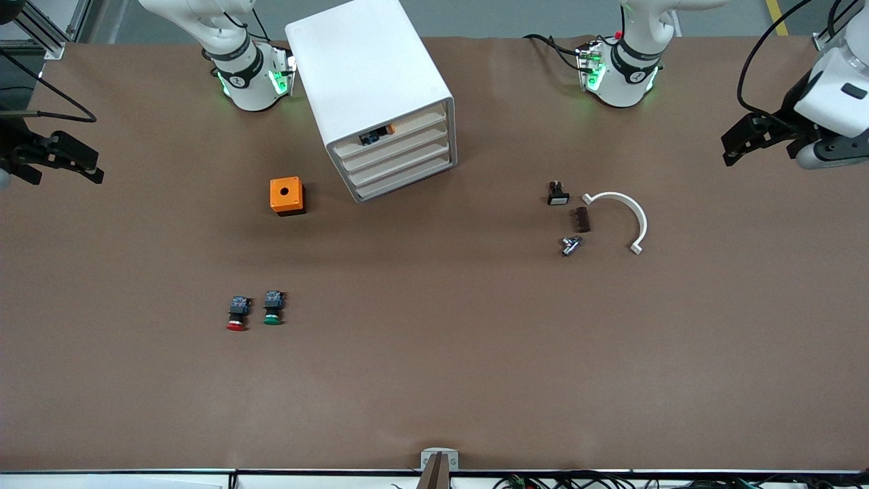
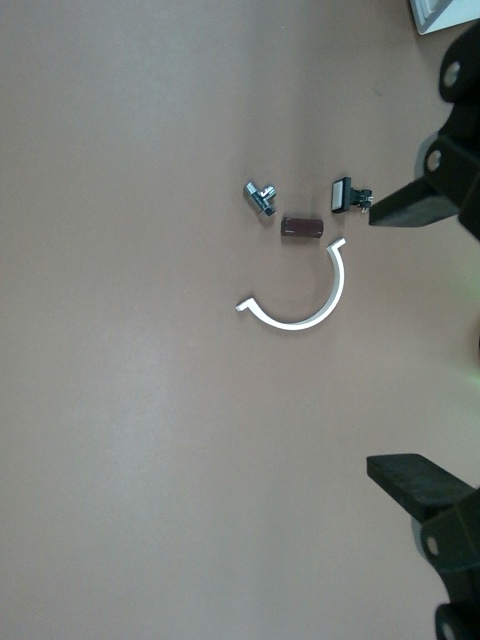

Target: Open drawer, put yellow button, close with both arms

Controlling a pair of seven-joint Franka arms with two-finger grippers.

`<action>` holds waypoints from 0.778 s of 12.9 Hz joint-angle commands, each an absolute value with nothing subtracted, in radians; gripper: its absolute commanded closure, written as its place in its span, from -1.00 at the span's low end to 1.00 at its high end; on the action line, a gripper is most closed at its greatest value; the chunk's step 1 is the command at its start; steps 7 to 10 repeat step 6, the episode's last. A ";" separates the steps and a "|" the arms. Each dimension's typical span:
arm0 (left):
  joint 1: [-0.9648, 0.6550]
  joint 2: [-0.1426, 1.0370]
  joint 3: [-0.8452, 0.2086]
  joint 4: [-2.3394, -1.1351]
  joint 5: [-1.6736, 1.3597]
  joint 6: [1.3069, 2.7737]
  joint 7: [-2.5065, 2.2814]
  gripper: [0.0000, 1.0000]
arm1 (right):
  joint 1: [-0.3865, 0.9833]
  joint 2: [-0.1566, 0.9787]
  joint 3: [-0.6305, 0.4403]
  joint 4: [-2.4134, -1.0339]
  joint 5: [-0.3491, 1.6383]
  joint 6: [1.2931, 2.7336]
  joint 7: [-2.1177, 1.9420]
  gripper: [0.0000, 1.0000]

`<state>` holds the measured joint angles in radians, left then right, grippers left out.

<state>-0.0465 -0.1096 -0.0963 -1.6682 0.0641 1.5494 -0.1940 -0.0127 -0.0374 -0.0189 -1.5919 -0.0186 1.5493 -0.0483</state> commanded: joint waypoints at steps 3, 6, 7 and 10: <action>-0.035 -0.124 -0.101 -1.671 0.051 1.543 -0.103 -0.99 | 0.000 -0.040 -0.025 -1.582 -0.029 1.537 -0.046 -1.00; -0.037 -0.106 -0.095 -1.645 0.049 1.543 -0.107 -0.99 | -0.009 -0.038 -0.008 -1.580 -0.034 1.546 -0.008 -1.00; -0.037 -0.106 -0.095 -1.645 0.049 1.543 -0.107 -0.99 | -0.009 -0.038 -0.008 -1.580 -0.034 1.546 -0.008 -1.00; -0.037 -0.106 -0.095 -1.645 0.049 1.543 -0.107 -0.99 | -0.009 -0.038 -0.008 -1.580 -0.034 1.546 -0.008 -1.00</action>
